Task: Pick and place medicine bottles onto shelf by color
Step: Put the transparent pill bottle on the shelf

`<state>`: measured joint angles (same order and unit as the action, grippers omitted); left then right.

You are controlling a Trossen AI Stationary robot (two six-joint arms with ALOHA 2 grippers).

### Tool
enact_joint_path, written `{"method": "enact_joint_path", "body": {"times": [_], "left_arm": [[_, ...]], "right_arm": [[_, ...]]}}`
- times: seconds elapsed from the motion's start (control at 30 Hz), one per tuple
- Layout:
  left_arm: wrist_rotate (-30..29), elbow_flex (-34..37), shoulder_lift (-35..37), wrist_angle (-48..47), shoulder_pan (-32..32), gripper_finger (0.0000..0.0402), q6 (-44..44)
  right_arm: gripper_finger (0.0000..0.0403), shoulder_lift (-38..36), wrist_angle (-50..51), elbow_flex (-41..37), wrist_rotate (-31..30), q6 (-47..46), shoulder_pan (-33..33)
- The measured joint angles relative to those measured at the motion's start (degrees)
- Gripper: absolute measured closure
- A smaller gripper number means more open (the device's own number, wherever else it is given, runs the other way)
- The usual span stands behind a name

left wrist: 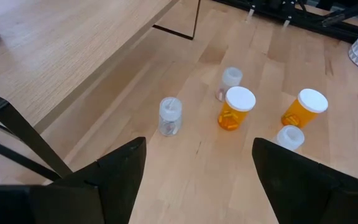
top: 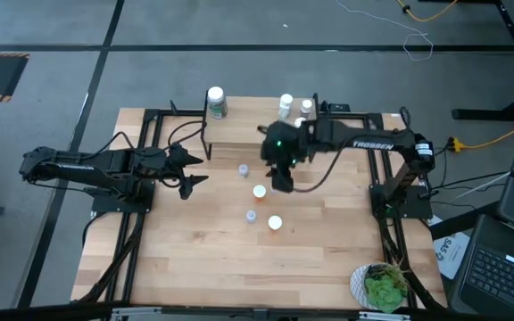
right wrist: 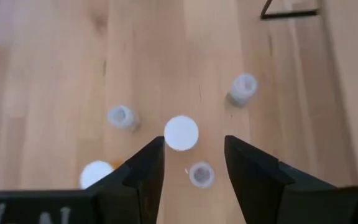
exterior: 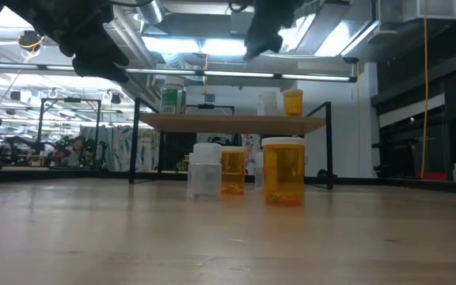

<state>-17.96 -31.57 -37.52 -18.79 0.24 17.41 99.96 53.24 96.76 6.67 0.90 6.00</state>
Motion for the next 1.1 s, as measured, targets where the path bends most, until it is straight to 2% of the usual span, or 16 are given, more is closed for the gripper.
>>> {"method": "enact_joint_path", "body": {"times": [0.17,0.3,0.57,0.73,0.93,1.1], "left_arm": [[0.0,0.0,0.0,0.0,0.0,0.0113,0.0],[0.0,0.0,0.0,0.0,0.0,0.0113,0.0],[0.0,0.0,0.0,0.0,0.0,0.0113,0.0],[0.0,0.0,0.0,0.0,0.0,0.0113,0.0],[0.0,0.0,0.0,0.0,0.0,0.0113,0.0],[0.0,0.0,0.0,0.0,0.0,0.0113,0.0]], "right_arm": [[0.0234,0.0,-6.1,-7.4,-0.4,2.6,-3.1],[0.0227,0.0,-10.6,-13.6,-0.9,-2.9,-3.9],[0.0146,0.0,-18.9,-23.7,-2.0,-8.0,-4.1],[0.0117,0.0,-20.8,-26.7,-4.5,-5.9,-4.0],[0.0122,0.6,-21.9,-27.3,-11.8,-2.9,-4.0],[0.0126,2.5,-23.2,-27.2,-11.6,-2.0,-4.0]]}}
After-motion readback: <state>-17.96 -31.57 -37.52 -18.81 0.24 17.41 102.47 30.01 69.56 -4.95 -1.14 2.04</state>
